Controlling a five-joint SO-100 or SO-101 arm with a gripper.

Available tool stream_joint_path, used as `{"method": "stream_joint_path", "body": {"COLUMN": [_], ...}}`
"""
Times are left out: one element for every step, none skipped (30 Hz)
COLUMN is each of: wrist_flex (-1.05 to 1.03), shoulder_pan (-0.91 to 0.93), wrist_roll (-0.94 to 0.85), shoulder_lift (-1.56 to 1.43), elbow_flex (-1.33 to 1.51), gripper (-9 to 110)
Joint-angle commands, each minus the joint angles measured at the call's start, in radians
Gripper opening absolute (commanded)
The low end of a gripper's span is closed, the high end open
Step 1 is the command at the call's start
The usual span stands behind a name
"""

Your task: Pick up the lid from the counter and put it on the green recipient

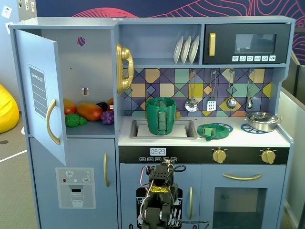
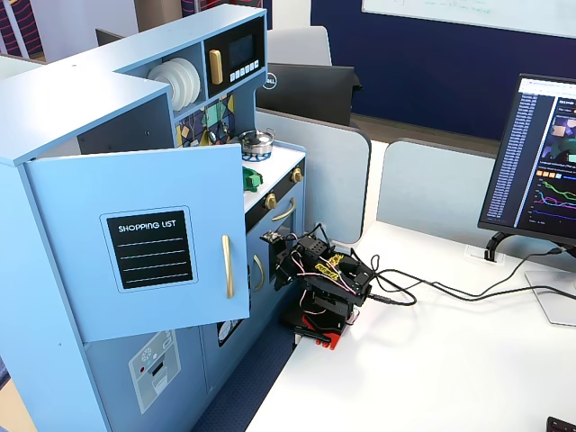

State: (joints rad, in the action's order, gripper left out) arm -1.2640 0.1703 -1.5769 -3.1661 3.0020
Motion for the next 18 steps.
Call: {"method": "stream_joint_path", "body": {"wrist_flex": [0.31, 0.371, 0.411, 0.442, 0.465, 0.486, 0.503, 0.514, 0.525, 0.535, 0.545, 0.557, 0.572, 0.595, 0.62, 0.641, 0.673, 0.71], "shoulder_pan": [0.098, 0.109, 0.121, 0.13, 0.138, 0.152, 0.167, 0.184, 0.199, 0.219, 0.239, 0.258, 0.273, 0.288, 0.304, 0.322, 0.341, 0.359], "wrist_roll": [-0.066, -0.069, -0.092, -0.109, -0.115, -0.123, -0.133, -0.14, -0.146, -0.153, -0.167, -0.175, -0.179, -0.169, -0.14, -0.103, -0.072, -0.061], "shoulder_lift": [0.1, 0.13, 0.163, 0.193, 0.225, 0.256, 0.284, 0.308, 0.331, 0.35, 0.362, 0.371, 0.376, 0.379, 0.382, 0.385, 0.387, 0.393], "elbow_flex": [-0.11, -0.158, -0.212, -0.268, -0.33, -0.385, -0.437, -0.483, -0.525, -0.558, -0.583, -0.603, -0.617, -0.627, -0.638, -0.649, -0.657, -0.661], "gripper": [0, 0, 0, 0, 0, 0, 0, 0, 0, 0, 0, 0, 0, 0, 3, 9, 17, 24]}}
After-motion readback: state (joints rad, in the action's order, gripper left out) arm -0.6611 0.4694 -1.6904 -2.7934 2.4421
